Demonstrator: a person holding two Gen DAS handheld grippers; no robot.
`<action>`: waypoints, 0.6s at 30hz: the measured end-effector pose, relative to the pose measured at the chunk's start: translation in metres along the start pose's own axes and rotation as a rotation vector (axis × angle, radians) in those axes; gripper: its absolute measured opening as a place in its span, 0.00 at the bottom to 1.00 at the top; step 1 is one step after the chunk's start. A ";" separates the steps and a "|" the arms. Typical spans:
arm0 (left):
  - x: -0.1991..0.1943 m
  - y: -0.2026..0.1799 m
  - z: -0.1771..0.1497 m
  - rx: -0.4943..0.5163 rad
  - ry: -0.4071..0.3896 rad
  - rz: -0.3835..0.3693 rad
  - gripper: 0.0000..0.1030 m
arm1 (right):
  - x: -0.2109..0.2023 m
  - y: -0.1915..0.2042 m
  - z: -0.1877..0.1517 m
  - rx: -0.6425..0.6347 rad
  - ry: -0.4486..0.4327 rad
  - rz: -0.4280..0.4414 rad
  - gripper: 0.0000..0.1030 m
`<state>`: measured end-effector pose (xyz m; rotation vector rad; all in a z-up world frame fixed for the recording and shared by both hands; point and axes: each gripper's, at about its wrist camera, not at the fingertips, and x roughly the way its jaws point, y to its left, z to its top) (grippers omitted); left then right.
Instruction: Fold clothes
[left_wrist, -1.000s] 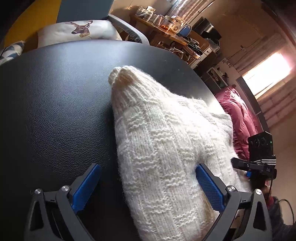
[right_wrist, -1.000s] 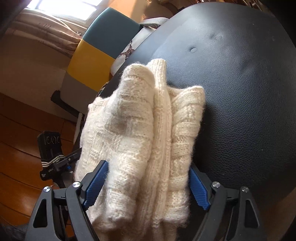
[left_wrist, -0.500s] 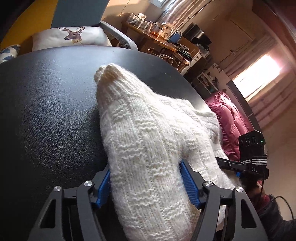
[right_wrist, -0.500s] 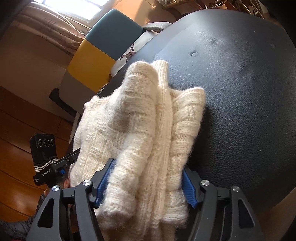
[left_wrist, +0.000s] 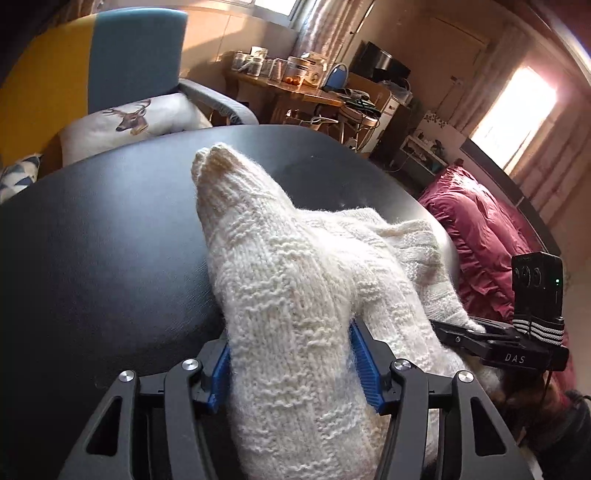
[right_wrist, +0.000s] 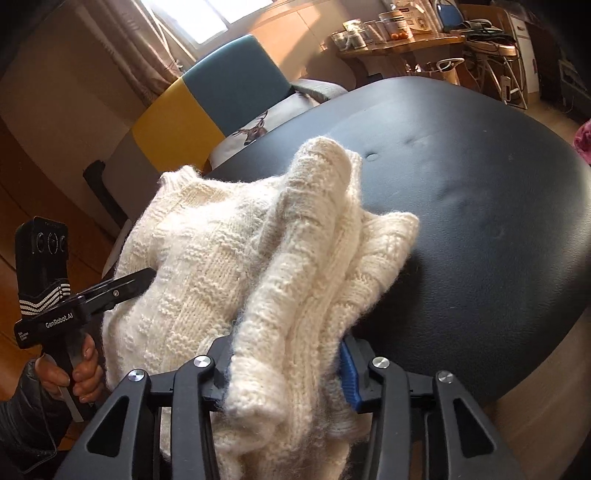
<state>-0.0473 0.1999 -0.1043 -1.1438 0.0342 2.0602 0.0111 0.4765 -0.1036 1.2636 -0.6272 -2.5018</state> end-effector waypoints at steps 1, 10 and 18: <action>0.006 -0.007 0.009 0.019 0.005 -0.007 0.56 | -0.004 -0.007 0.003 0.013 -0.011 -0.007 0.42; 0.061 -0.080 0.104 0.171 -0.012 -0.054 0.49 | -0.037 -0.071 0.052 0.092 -0.105 -0.123 0.39; 0.082 -0.130 0.171 0.280 -0.064 -0.101 0.31 | -0.065 -0.091 0.099 0.050 -0.148 -0.241 0.38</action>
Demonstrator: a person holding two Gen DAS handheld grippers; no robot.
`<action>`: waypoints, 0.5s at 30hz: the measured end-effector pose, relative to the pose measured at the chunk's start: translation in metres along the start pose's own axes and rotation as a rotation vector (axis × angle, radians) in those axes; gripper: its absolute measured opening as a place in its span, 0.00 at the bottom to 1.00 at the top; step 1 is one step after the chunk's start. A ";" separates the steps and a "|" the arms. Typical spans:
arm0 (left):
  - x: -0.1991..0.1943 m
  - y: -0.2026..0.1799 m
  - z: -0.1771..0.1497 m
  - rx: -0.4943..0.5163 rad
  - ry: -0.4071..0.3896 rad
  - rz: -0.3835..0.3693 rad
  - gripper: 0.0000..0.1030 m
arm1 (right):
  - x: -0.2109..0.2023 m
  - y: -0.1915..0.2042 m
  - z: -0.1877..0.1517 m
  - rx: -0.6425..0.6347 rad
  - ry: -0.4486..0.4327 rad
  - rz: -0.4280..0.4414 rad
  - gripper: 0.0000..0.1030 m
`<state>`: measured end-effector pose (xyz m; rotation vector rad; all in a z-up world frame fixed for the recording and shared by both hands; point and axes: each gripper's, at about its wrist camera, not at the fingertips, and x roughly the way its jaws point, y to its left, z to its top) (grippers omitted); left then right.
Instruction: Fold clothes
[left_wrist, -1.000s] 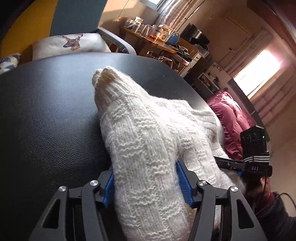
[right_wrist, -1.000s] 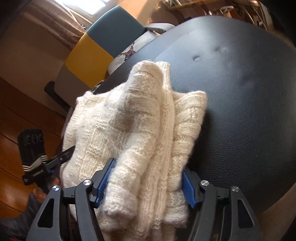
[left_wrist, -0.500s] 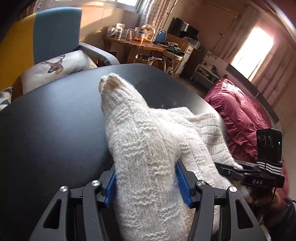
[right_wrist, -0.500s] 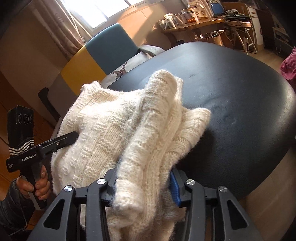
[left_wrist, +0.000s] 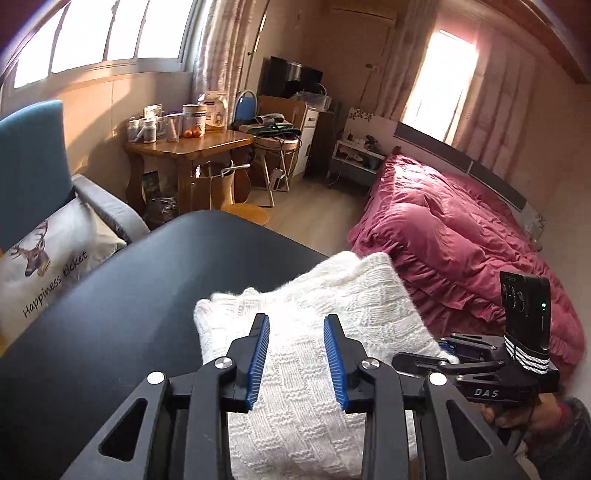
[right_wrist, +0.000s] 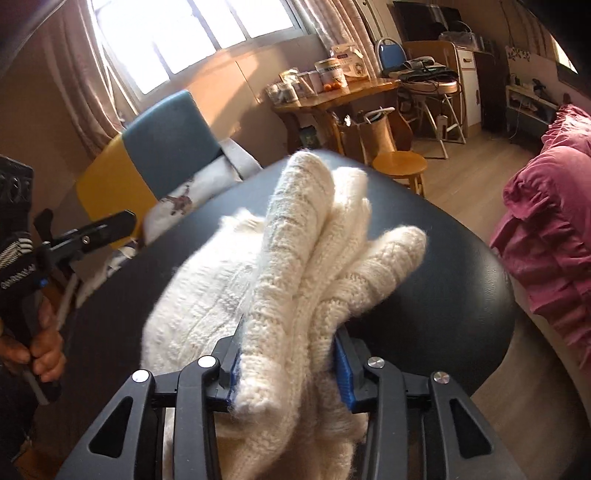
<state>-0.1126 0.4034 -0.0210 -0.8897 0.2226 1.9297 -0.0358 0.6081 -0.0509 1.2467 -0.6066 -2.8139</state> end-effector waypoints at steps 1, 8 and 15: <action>0.009 0.000 0.002 -0.001 0.021 0.007 0.31 | 0.007 -0.006 0.000 0.015 0.022 -0.027 0.38; 0.035 0.036 -0.044 -0.156 0.147 0.025 0.34 | 0.024 -0.040 -0.019 0.198 0.038 -0.031 0.40; 0.047 0.077 -0.079 -0.367 0.218 -0.140 0.73 | 0.023 -0.054 -0.037 0.303 0.002 0.033 0.43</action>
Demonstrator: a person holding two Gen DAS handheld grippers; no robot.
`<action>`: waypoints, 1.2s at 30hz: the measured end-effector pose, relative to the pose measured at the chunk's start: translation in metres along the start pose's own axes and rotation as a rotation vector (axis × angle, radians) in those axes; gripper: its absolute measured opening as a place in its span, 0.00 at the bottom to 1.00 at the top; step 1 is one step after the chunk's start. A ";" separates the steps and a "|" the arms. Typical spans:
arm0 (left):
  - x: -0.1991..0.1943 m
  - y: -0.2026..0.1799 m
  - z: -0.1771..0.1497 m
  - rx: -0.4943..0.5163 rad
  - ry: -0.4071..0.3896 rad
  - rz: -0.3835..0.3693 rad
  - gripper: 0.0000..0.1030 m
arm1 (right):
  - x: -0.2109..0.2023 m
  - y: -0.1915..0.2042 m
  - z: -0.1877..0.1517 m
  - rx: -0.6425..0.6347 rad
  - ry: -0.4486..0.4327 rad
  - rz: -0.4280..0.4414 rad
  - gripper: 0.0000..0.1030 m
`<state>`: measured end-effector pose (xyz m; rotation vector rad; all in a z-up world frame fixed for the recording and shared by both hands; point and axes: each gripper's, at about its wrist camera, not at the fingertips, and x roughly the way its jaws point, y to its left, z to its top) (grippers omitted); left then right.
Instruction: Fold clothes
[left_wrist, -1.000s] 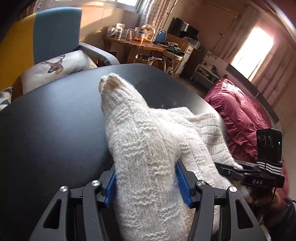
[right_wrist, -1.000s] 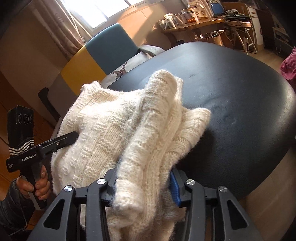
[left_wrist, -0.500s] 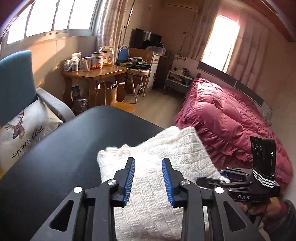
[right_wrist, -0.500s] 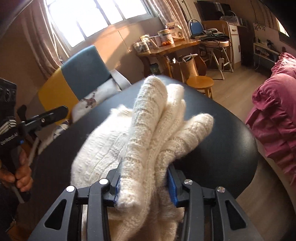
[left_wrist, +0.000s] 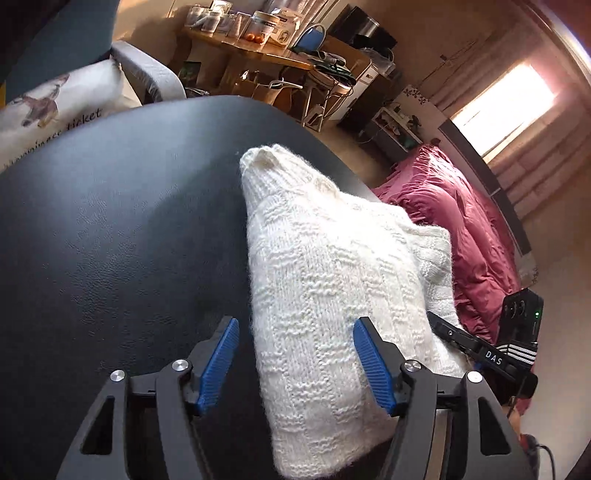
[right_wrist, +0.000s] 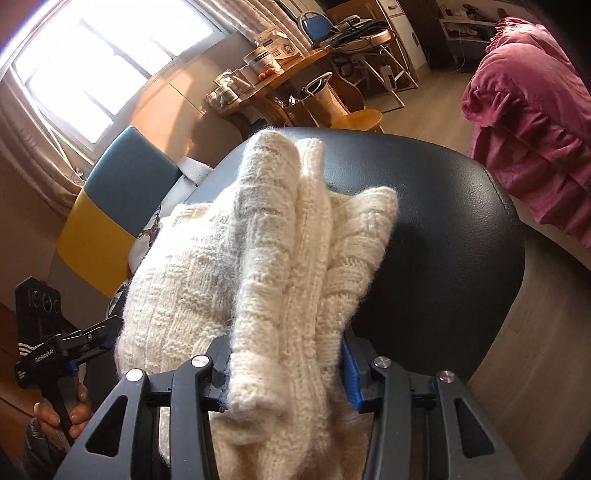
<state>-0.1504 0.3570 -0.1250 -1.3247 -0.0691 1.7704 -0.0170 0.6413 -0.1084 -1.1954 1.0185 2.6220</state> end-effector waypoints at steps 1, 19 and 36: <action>0.003 0.003 0.000 -0.009 0.011 -0.026 0.80 | 0.000 0.000 0.000 -0.001 0.002 0.003 0.44; -0.028 -0.088 0.032 0.303 -0.173 0.003 0.37 | -0.012 0.035 0.012 -0.165 -0.087 -0.105 0.40; -0.046 -0.059 0.020 0.227 -0.238 0.153 0.76 | -0.057 0.051 0.013 -0.279 -0.232 0.013 0.53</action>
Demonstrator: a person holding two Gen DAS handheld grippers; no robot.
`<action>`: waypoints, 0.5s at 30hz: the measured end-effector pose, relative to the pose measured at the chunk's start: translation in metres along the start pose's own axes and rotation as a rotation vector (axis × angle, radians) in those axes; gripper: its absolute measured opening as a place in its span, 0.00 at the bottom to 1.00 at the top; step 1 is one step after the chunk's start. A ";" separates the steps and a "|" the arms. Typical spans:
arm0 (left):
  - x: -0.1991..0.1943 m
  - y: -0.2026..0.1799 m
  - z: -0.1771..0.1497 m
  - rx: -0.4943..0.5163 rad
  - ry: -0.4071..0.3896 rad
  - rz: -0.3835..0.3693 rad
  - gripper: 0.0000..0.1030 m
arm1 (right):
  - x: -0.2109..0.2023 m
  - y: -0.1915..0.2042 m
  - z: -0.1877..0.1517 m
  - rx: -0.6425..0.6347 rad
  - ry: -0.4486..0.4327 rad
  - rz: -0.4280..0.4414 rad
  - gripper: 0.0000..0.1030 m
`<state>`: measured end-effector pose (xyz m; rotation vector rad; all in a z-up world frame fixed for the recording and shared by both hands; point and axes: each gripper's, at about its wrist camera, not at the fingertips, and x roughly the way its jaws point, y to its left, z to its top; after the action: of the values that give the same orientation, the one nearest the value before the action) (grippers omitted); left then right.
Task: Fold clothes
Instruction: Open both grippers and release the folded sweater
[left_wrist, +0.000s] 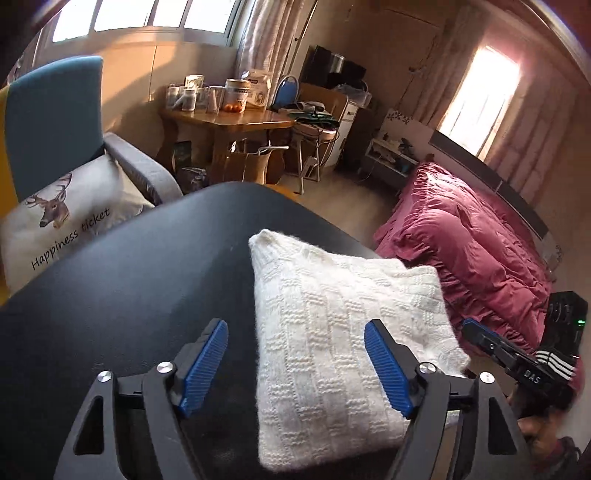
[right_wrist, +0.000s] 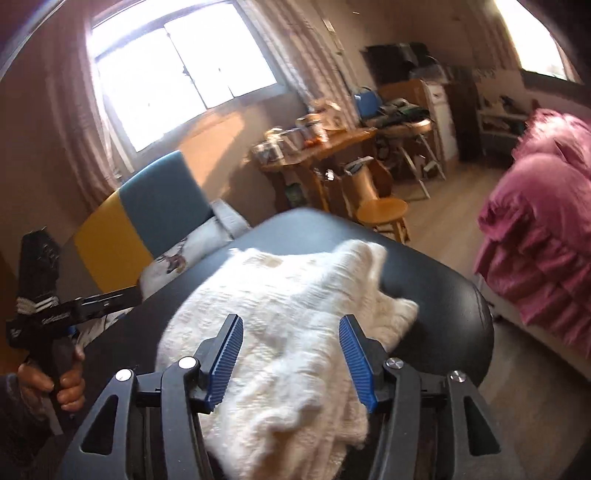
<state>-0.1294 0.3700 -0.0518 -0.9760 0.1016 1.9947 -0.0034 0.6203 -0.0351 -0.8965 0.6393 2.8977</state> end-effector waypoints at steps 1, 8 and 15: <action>0.002 -0.004 0.000 0.003 0.006 -0.017 0.76 | -0.003 0.011 0.004 -0.055 0.002 0.037 0.53; 0.037 -0.025 -0.036 0.028 0.146 -0.037 0.76 | 0.044 0.029 -0.022 -0.298 0.321 -0.069 0.42; 0.049 -0.044 -0.062 0.117 0.178 0.101 0.80 | 0.038 0.021 -0.047 -0.300 0.231 -0.119 0.43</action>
<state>-0.0744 0.4042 -0.1153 -1.0892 0.3682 1.9647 -0.0137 0.5796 -0.0834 -1.2682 0.1509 2.8509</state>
